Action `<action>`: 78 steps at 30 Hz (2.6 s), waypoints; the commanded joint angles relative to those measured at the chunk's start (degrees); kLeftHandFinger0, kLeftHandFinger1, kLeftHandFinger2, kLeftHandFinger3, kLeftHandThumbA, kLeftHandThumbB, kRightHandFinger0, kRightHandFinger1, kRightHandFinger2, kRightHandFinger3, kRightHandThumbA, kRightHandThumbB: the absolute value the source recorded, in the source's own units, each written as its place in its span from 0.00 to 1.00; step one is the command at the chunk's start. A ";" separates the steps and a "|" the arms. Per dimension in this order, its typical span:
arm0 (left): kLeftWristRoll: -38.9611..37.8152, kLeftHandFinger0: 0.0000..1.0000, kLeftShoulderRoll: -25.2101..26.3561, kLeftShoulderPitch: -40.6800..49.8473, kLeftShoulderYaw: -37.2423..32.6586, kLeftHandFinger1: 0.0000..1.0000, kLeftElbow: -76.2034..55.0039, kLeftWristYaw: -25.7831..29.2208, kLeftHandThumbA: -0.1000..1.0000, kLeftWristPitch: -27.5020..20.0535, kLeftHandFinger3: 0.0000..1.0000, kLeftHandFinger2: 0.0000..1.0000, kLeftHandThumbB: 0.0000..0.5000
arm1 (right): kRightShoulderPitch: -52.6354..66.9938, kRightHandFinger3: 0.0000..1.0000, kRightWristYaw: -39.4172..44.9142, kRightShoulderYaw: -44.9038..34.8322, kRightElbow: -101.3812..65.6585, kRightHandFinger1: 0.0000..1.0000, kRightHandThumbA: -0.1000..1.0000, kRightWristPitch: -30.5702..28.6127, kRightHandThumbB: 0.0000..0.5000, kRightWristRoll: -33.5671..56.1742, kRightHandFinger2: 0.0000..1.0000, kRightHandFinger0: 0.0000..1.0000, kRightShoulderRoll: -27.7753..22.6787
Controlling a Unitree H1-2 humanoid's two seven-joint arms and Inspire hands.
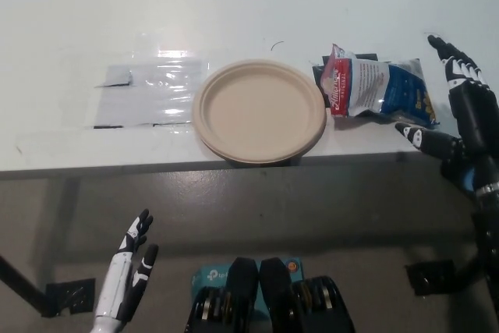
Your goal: The robot picks up a small bag of sunflower seeds on the right hand side and take it to the empty plate on the left hand side then pours some sunflower seeds on to the plate.
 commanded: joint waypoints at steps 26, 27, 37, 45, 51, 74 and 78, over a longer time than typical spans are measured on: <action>0.21 1.00 0.10 -0.55 0.49 1.00 0.00 1.35 1.00 -3.00 1.00 1.00 0.60 | -11.87 1.00 -5.30 5.42 17.85 1.00 1.00 0.89 0.67 -0.96 1.00 1.00 -0.41; 0.23 1.00 0.12 -0.57 0.50 1.00 0.04 1.38 1.00 -3.04 1.00 1.00 0.60 | -12.14 1.00 -5.61 5.60 18.65 1.00 1.00 0.88 0.67 -0.98 1.00 1.00 -0.36; 0.12 1.00 0.00 -0.53 0.70 1.00 -0.16 1.50 1.00 -3.08 1.00 1.00 0.61 | -14.07 1.00 -7.96 6.62 24.55 1.00 1.00 -0.16 0.63 -0.17 1.00 1.00 0.08; 0.18 1.00 -0.09 -0.57 0.65 1.00 0.11 1.52 1.00 -3.12 1.00 1.00 0.60 | -14.59 1.00 -8.64 7.94 26.07 1.00 1.00 1.08 0.62 -0.60 1.00 1.00 -0.02; 0.48 1.00 0.00 -0.62 0.53 1.00 -0.07 1.44 1.00 -3.07 1.00 1.00 0.58 | -15.15 1.00 -10.92 8.47 27.57 1.00 1.00 -0.40 0.62 -0.45 1.00 1.00 0.18; 0.45 1.00 0.07 -0.46 0.65 1.00 -0.41 1.44 1.00 -3.10 1.00 1.00 0.53 | -19.55 1.00 -14.94 10.07 36.37 1.00 1.00 -2.06 0.66 0.67 1.00 1.00 1.83; 0.50 1.00 -0.04 -0.63 0.71 1.00 -0.30 1.59 1.00 -3.05 1.00 1.00 0.53 | -21.11 1.00 -15.50 10.24 39.98 1.00 1.00 -2.64 0.68 0.98 1.00 1.00 1.99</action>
